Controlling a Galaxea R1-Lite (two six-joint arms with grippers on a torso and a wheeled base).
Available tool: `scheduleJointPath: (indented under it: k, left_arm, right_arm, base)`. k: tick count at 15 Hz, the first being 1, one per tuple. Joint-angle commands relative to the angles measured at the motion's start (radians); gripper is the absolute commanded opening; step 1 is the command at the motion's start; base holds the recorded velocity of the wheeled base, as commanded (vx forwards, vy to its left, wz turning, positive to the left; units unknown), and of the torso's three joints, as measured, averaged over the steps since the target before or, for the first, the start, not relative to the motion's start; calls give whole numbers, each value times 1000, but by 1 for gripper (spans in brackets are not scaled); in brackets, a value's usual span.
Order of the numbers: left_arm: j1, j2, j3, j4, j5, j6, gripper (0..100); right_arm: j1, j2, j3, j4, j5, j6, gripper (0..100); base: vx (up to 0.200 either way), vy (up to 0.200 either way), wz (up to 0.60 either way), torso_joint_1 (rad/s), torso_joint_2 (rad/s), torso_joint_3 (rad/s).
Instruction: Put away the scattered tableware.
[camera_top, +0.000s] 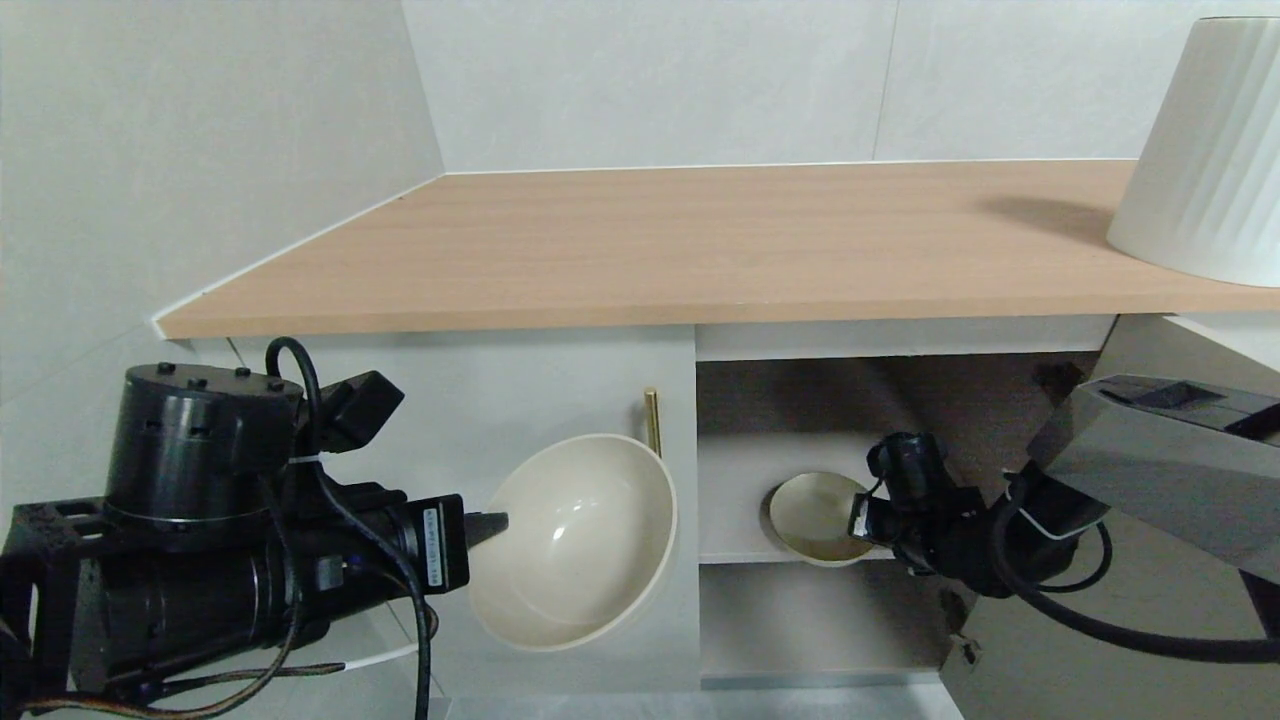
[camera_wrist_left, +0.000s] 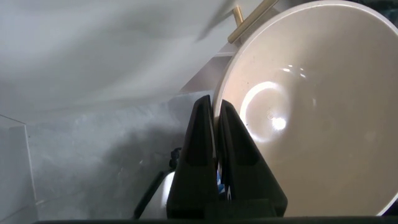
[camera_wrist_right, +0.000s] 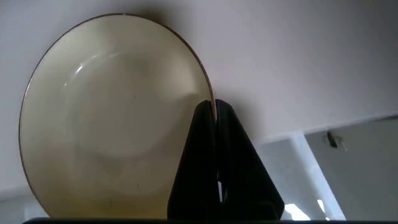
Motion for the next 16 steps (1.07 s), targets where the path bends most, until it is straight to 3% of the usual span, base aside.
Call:
scheduleJointPath:
  k: [1,8,16]
  left_arm:
    - [0,2,0,-1,0,0,0]
    - [0,3,1,-1,0,0,0]
    - [0,23,4,-2,3,-2,0]
  right_arm:
    - [-1,29,-30,0,-12,4,0]
    - [-13,72,-148,29,-52,32,0]
    - [-16,88,-196,51,-52,26,0]
  base:
    - [0,0,0,0,0,0]
    - [0,0,0,0,0,0]
    - [0,0,0,0,0,0]
